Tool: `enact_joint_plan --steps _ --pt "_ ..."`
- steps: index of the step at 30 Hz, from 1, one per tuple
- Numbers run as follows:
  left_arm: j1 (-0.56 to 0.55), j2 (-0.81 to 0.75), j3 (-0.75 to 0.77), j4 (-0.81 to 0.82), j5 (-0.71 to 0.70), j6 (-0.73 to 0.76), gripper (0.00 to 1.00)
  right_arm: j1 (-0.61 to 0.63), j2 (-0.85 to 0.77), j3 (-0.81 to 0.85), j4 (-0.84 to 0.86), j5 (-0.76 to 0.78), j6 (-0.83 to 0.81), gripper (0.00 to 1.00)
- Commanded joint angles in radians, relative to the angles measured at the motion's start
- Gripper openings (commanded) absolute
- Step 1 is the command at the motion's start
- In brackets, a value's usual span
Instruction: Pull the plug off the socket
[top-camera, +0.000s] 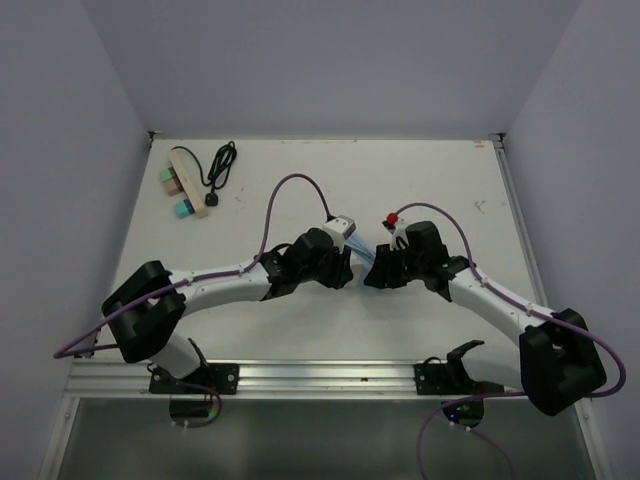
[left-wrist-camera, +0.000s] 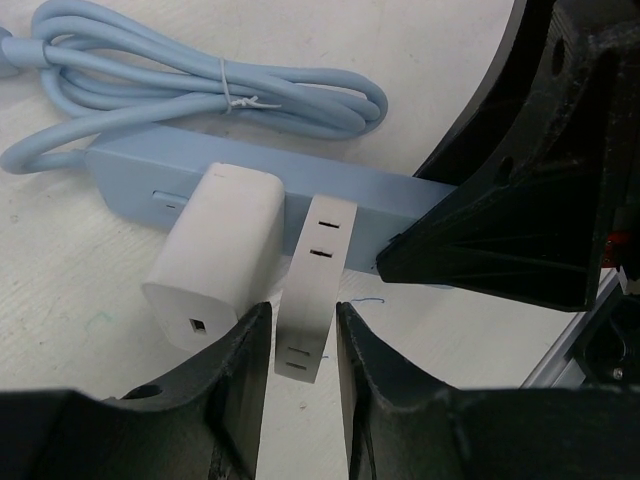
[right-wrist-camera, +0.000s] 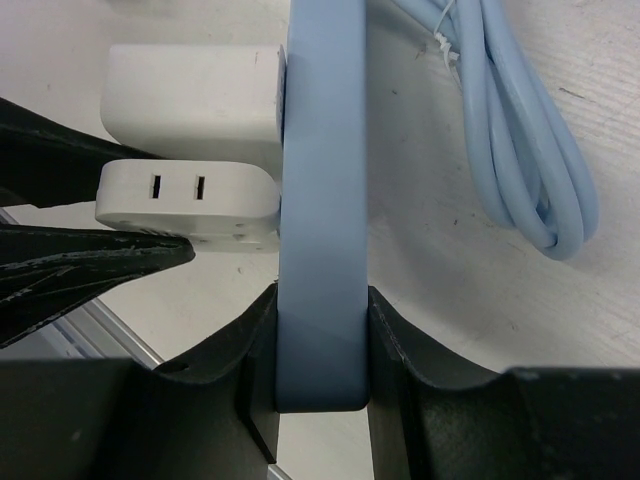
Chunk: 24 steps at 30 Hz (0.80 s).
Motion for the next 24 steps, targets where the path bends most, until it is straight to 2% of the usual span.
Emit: enact_joint_plan --steps 1,4,7,10,11,24 --pt "0.007 0.016 0.033 0.046 0.021 0.011 0.36 -0.001 -0.038 -0.003 0.076 -0.060 -0.005 0.00" --pt "0.009 0.023 0.033 0.047 0.018 0.011 0.34 0.000 -0.041 -0.009 0.085 -0.061 -0.002 0.00" --pt "0.009 0.021 0.033 0.053 0.018 0.012 0.27 -0.001 -0.044 -0.012 0.088 -0.055 -0.002 0.00" --pt "0.009 0.013 0.035 0.052 0.017 0.014 0.12 0.001 -0.040 -0.018 0.085 -0.035 -0.006 0.00" --pt "0.009 0.012 0.033 0.052 0.015 0.014 0.01 0.000 -0.037 -0.020 0.084 -0.028 -0.008 0.00" --pt "0.033 -0.118 -0.046 0.099 0.040 0.018 0.00 -0.002 0.072 -0.035 0.015 0.212 0.029 0.00"
